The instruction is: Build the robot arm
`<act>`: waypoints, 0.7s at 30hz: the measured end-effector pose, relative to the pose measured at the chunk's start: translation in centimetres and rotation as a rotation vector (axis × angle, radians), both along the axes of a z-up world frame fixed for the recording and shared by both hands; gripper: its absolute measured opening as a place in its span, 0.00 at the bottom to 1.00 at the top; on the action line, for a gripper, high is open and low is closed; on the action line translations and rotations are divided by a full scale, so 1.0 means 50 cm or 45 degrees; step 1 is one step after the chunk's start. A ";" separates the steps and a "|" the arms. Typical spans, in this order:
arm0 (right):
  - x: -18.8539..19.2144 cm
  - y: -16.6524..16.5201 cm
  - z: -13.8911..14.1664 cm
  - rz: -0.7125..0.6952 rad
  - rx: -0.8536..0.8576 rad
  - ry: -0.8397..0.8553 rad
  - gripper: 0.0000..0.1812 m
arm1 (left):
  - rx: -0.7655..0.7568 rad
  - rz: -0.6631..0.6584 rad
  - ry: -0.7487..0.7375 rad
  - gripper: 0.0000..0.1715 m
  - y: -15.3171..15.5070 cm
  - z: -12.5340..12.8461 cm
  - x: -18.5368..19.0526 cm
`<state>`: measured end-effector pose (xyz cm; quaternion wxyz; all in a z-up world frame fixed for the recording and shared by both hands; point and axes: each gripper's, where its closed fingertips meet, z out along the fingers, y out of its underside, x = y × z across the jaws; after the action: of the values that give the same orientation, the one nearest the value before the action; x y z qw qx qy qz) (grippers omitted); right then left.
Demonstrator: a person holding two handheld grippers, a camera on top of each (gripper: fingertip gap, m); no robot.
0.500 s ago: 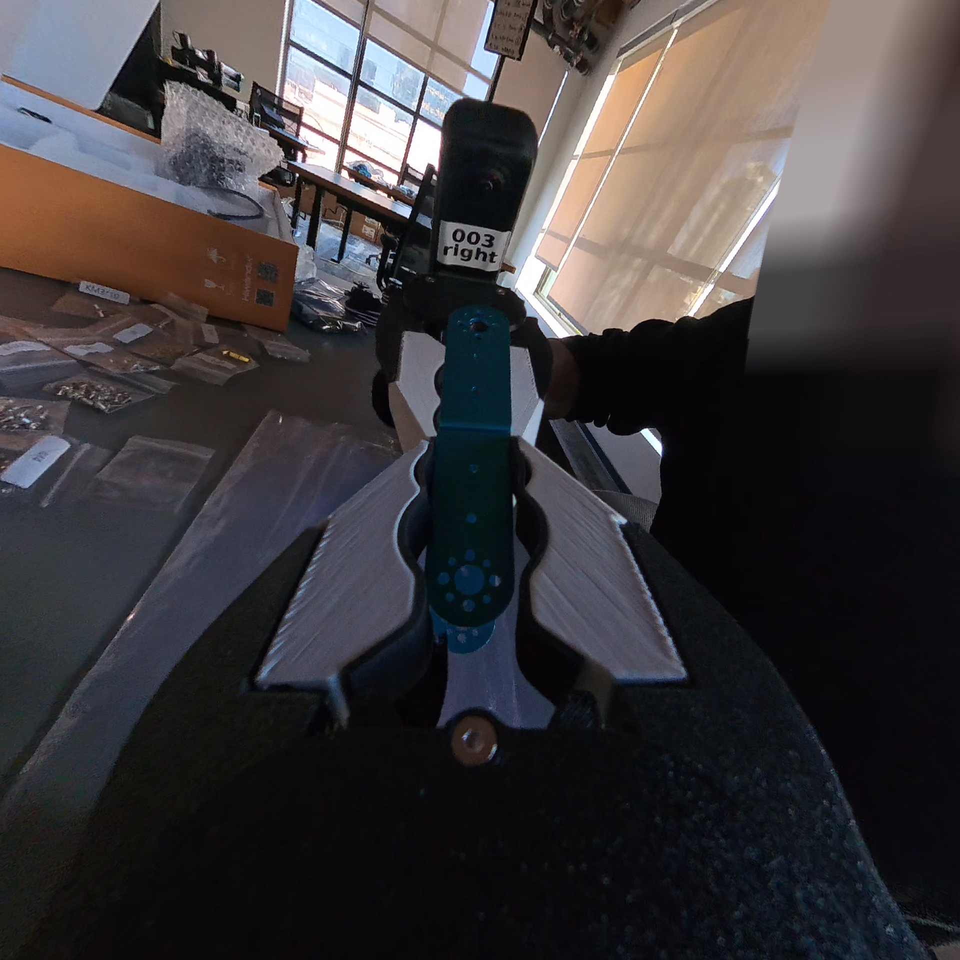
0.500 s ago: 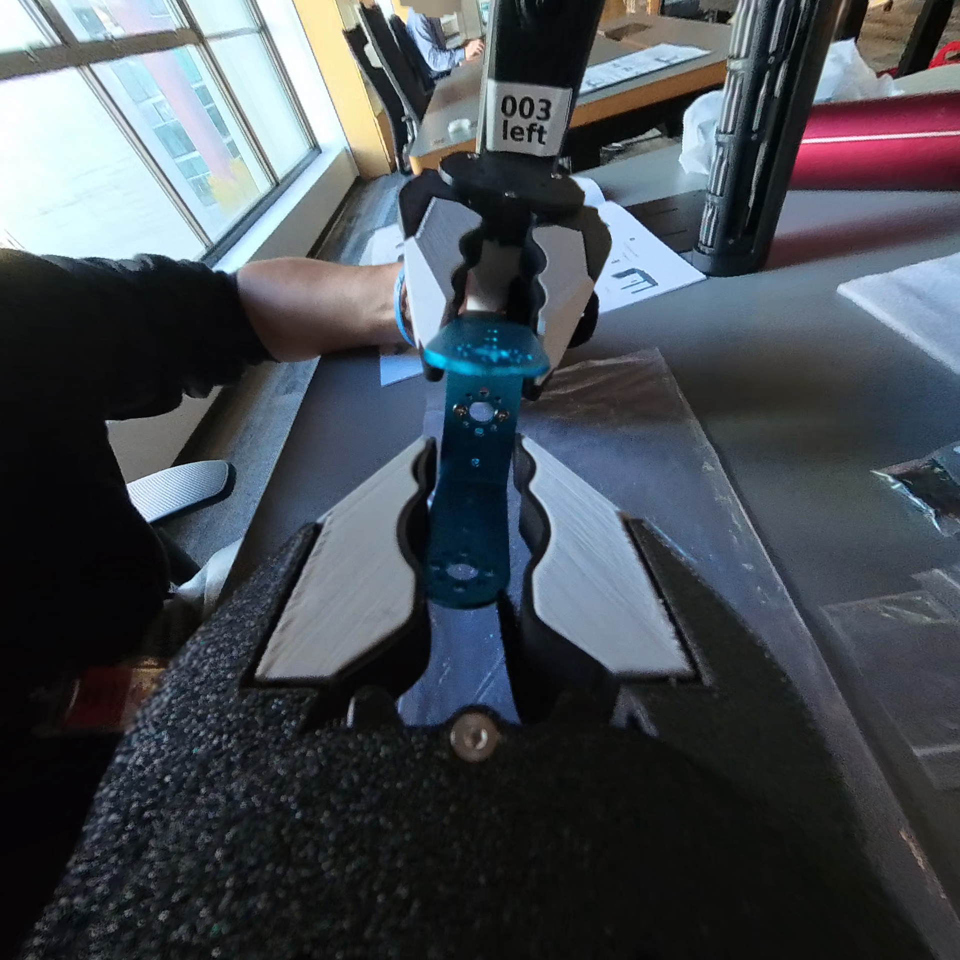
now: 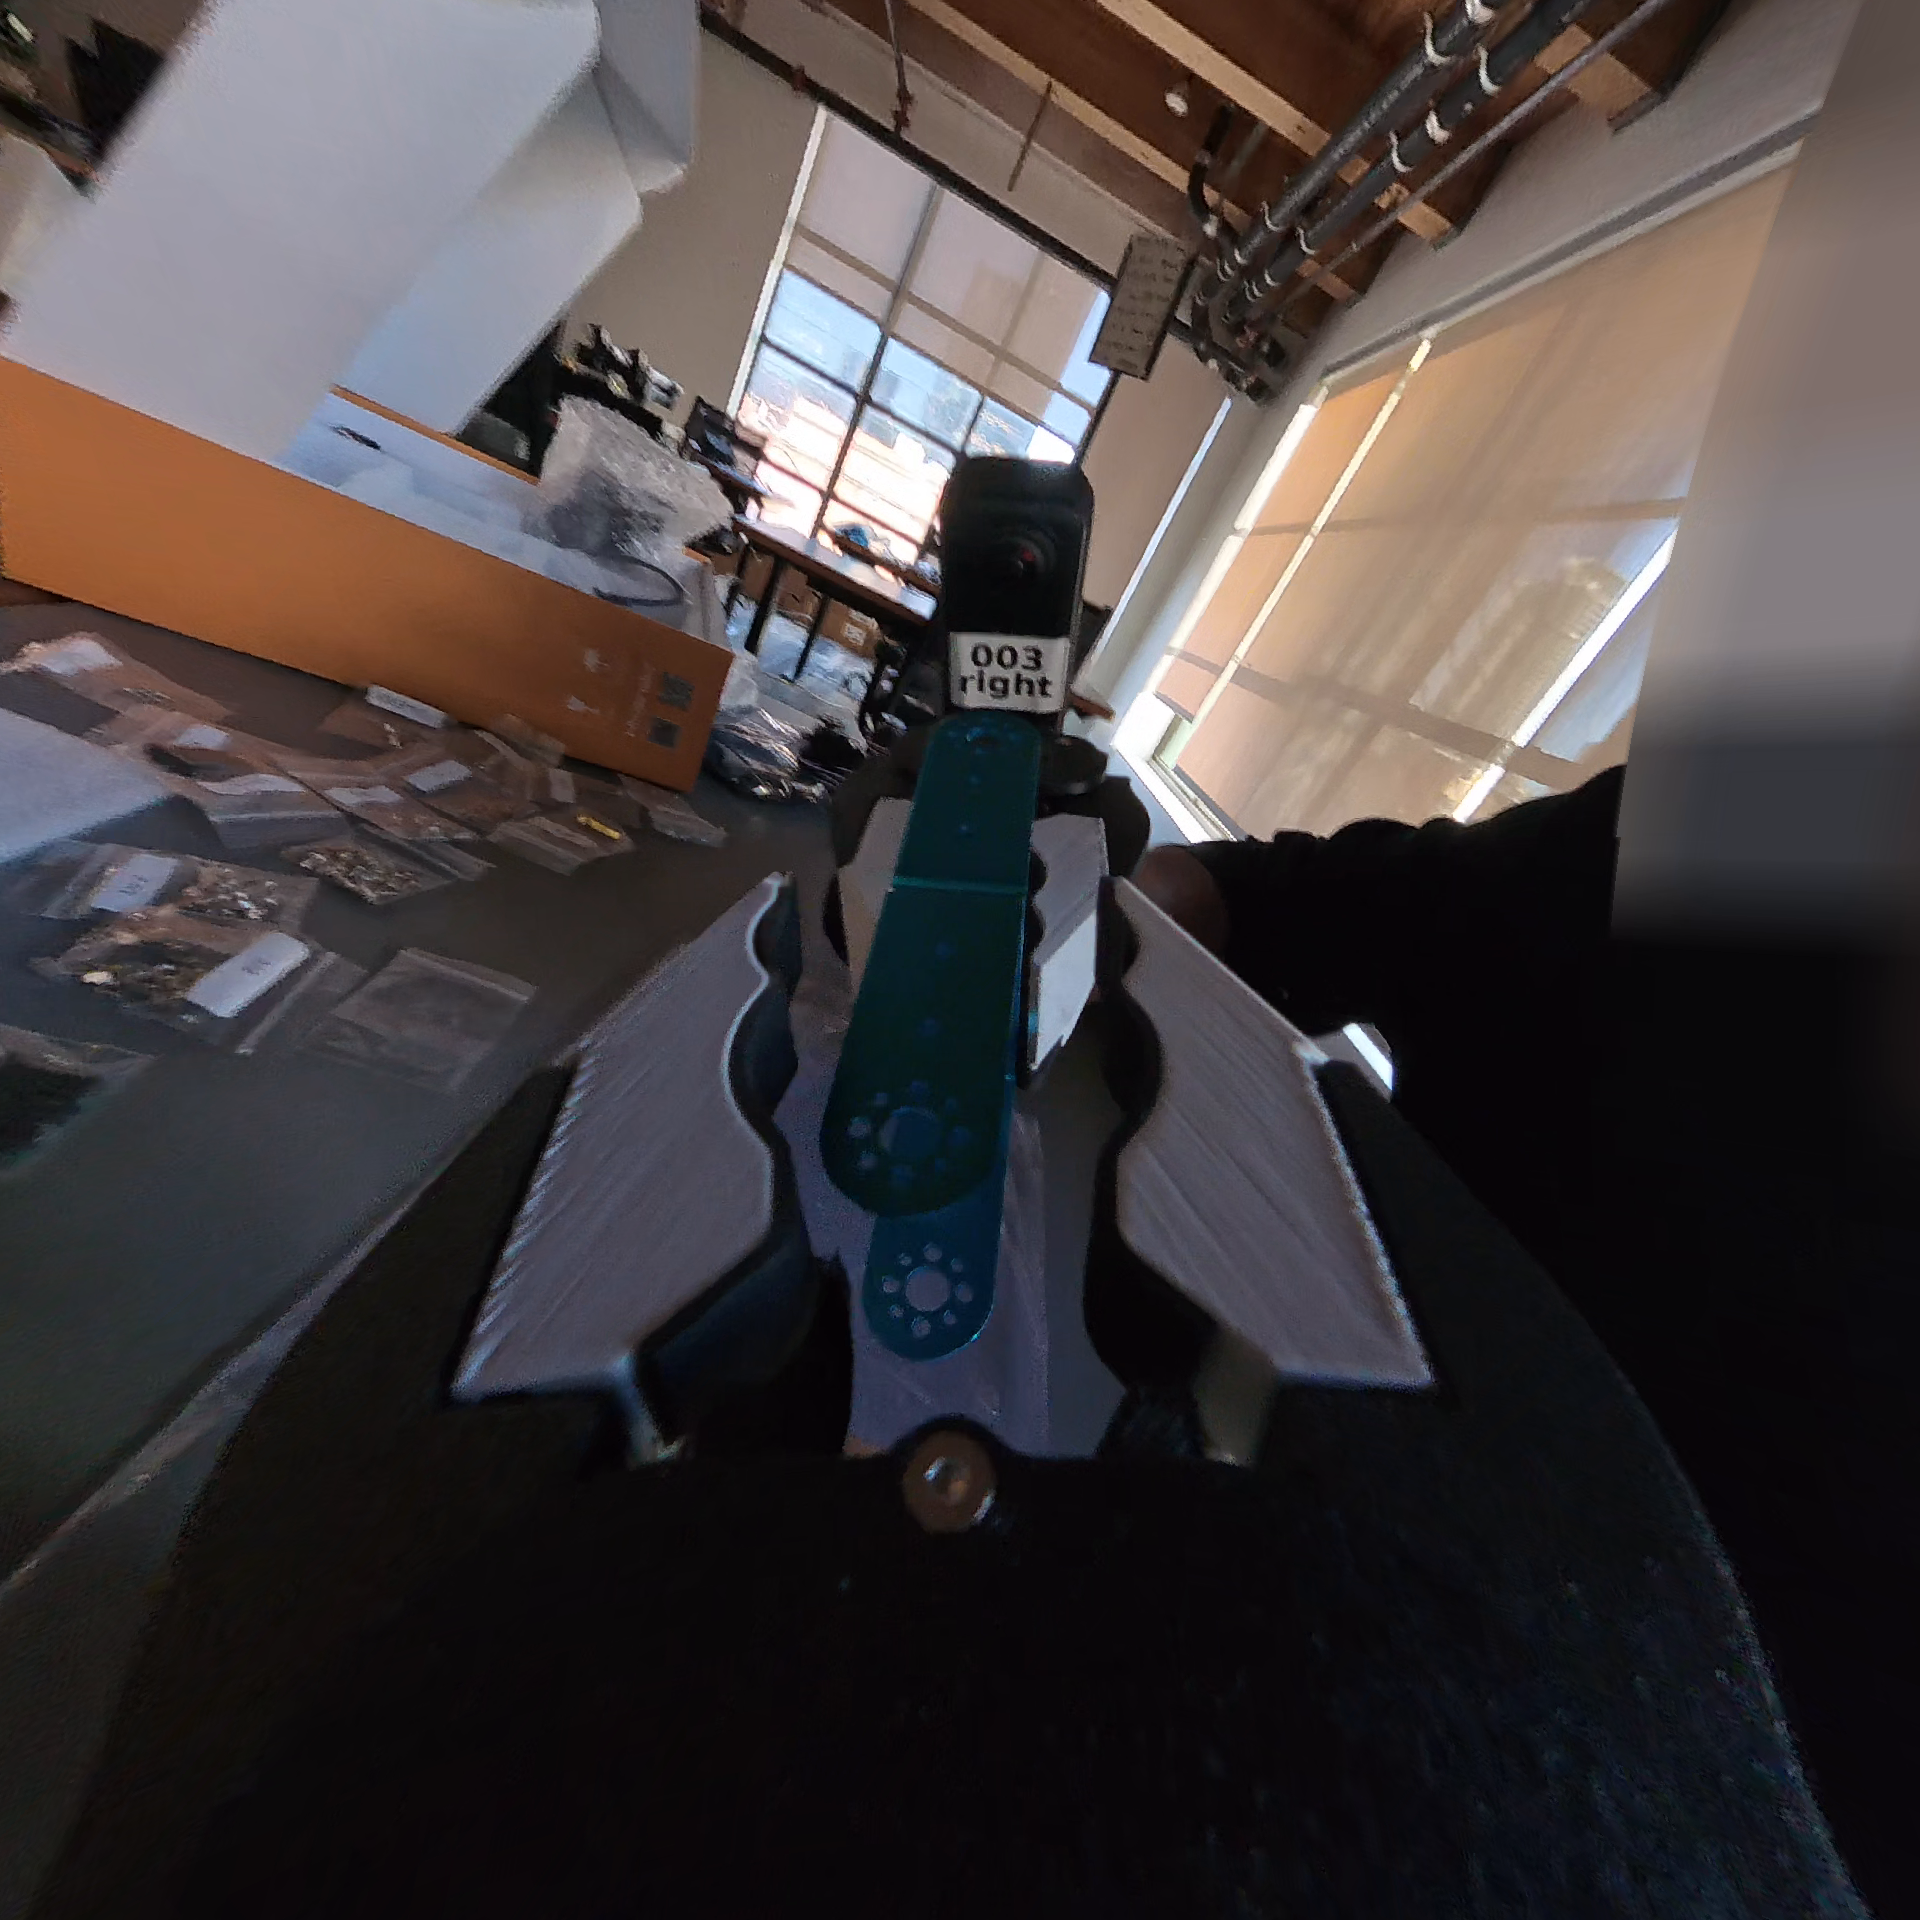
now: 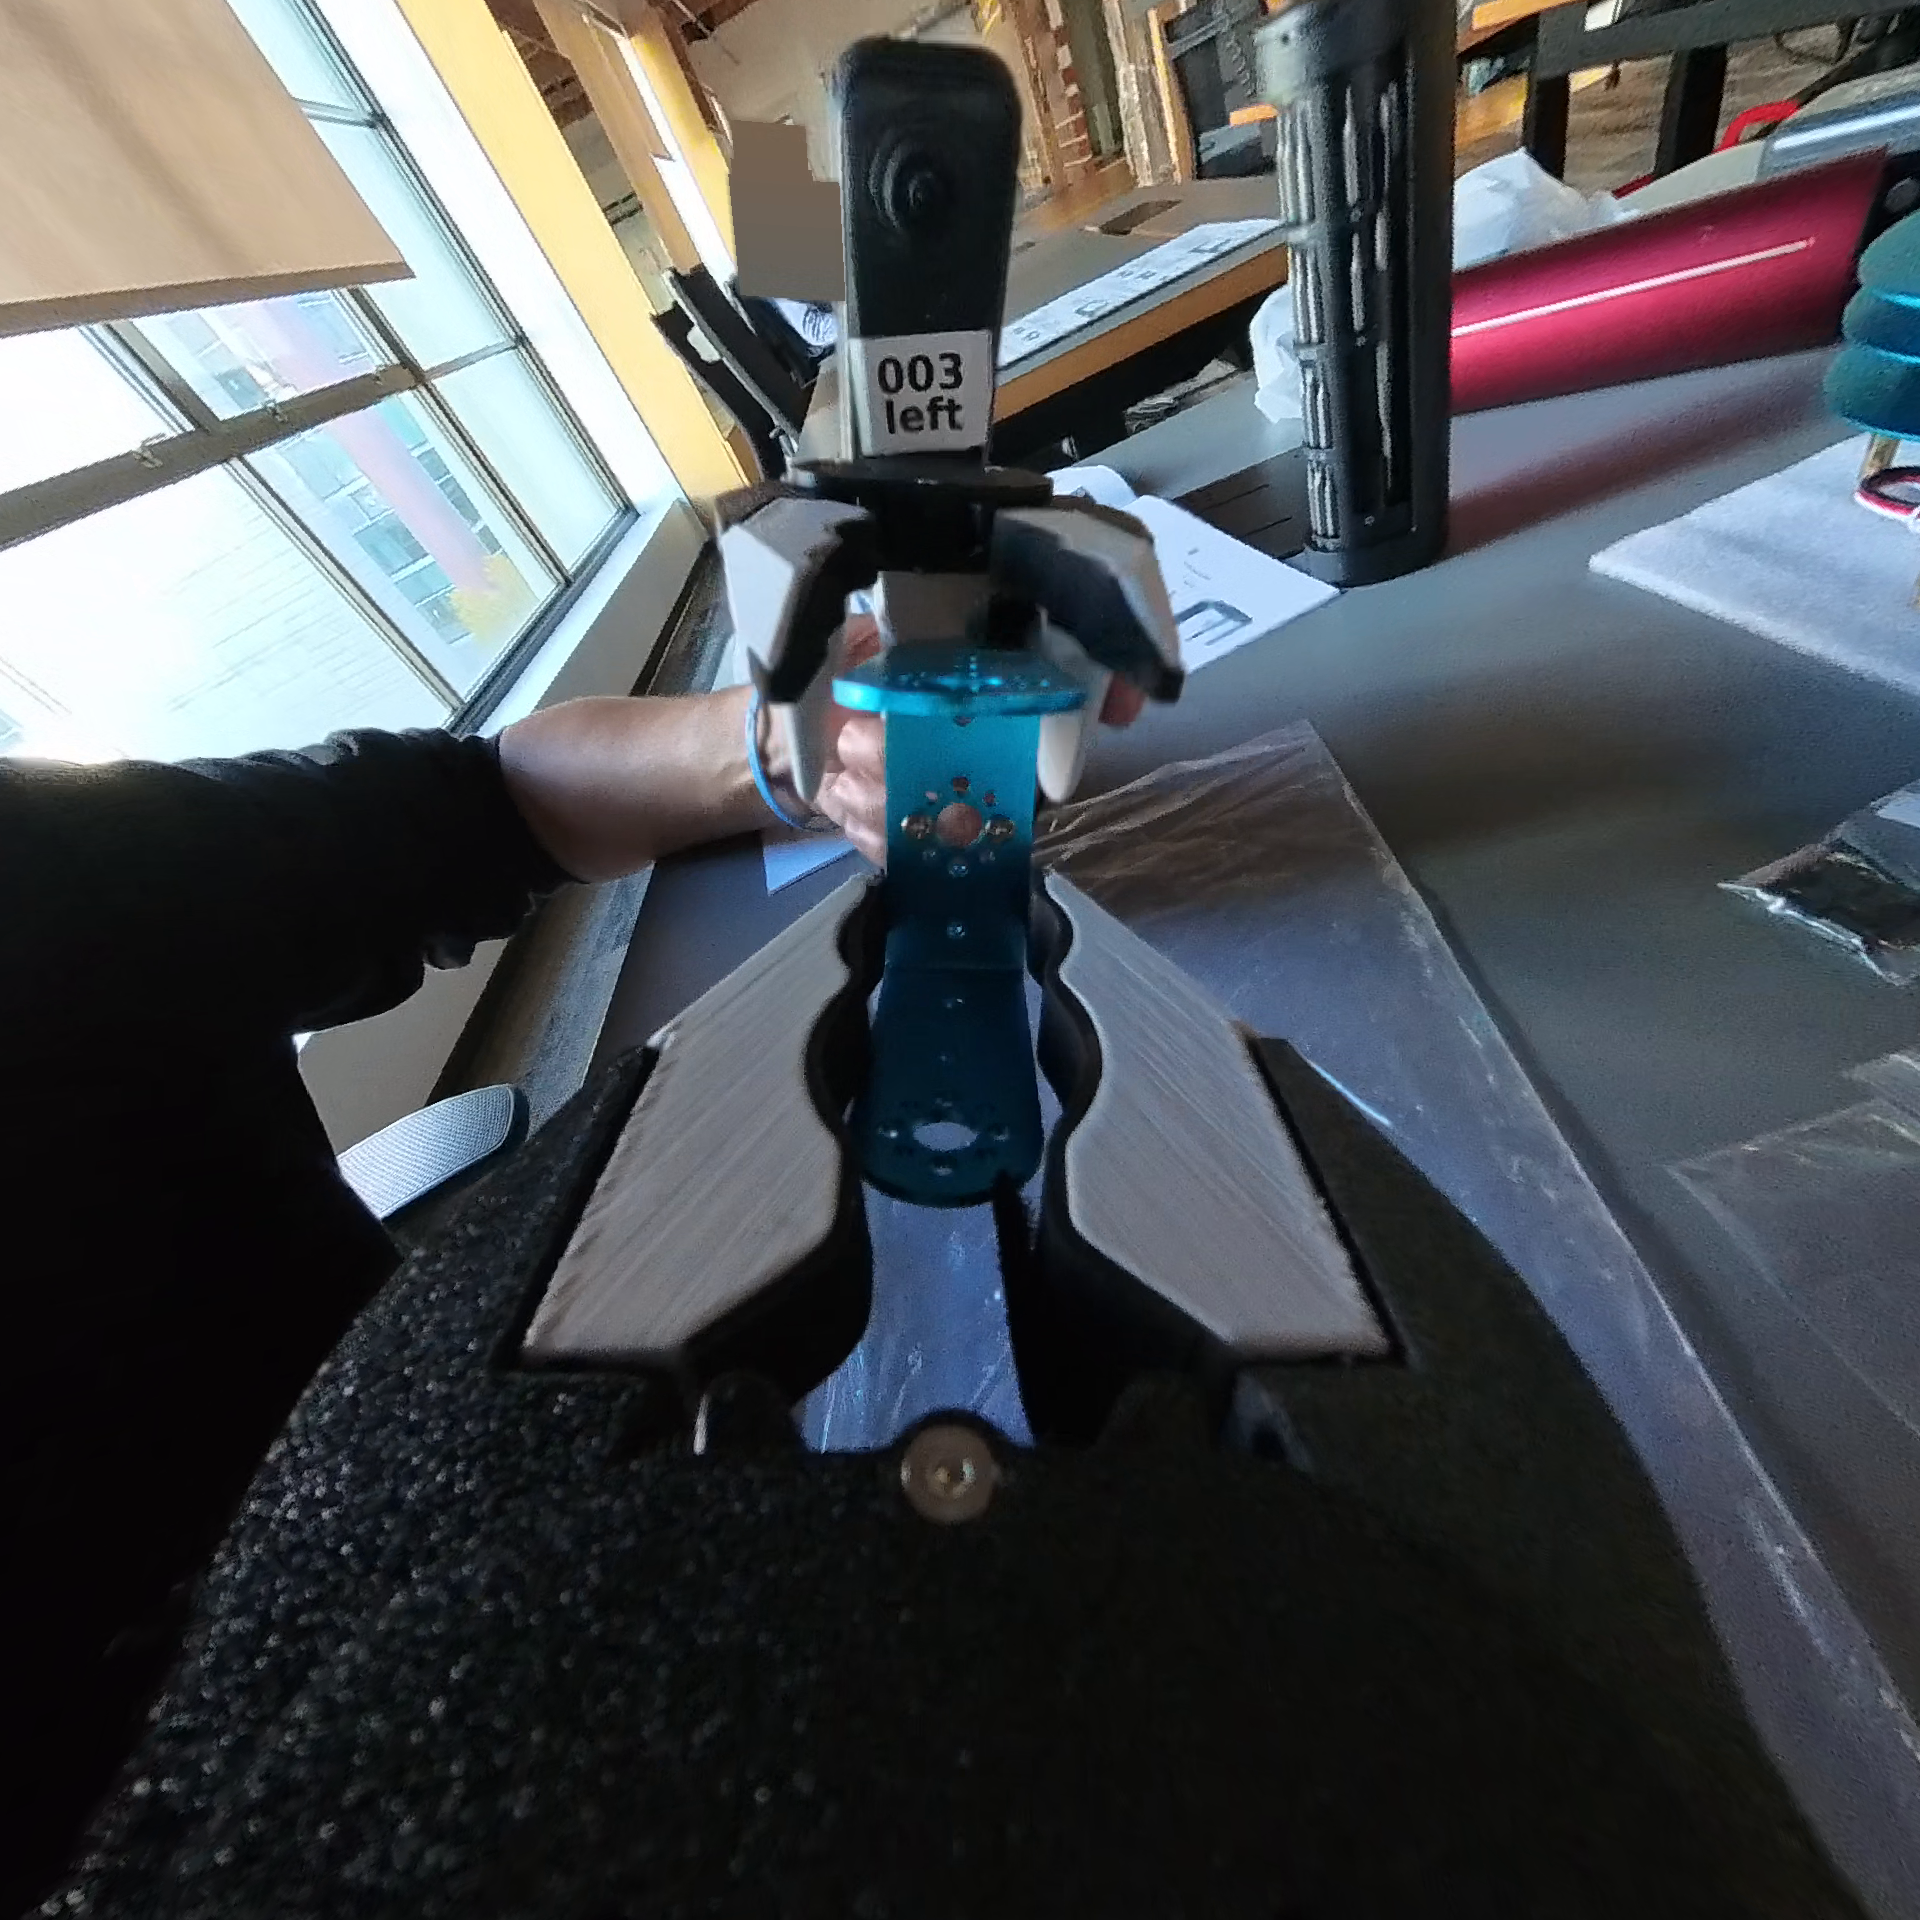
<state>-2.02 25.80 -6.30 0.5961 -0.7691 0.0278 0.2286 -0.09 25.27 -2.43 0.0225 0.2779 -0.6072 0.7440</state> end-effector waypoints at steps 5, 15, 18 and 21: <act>0.025 -0.012 0.020 -0.049 0.047 0.074 0.14 | -0.135 0.079 0.008 0.38 0.039 0.024 0.018; 0.013 -0.002 0.046 -0.076 0.140 0.006 0.14 | -0.097 0.009 -0.001 0.27 -0.041 0.011 -0.009; 0.011 -0.002 0.052 -0.084 0.147 0.007 0.14 | -0.119 0.045 -0.020 0.15 -0.027 0.017 -0.004; 0.008 0.000 0.047 -0.090 0.125 -0.034 0.14 | -0.100 0.022 -0.030 0.14 -0.028 0.015 -0.008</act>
<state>-1.62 25.81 -3.96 0.6412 -0.7404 0.0356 0.1983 -0.47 23.85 -1.67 0.0200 0.2734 -0.5752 0.7707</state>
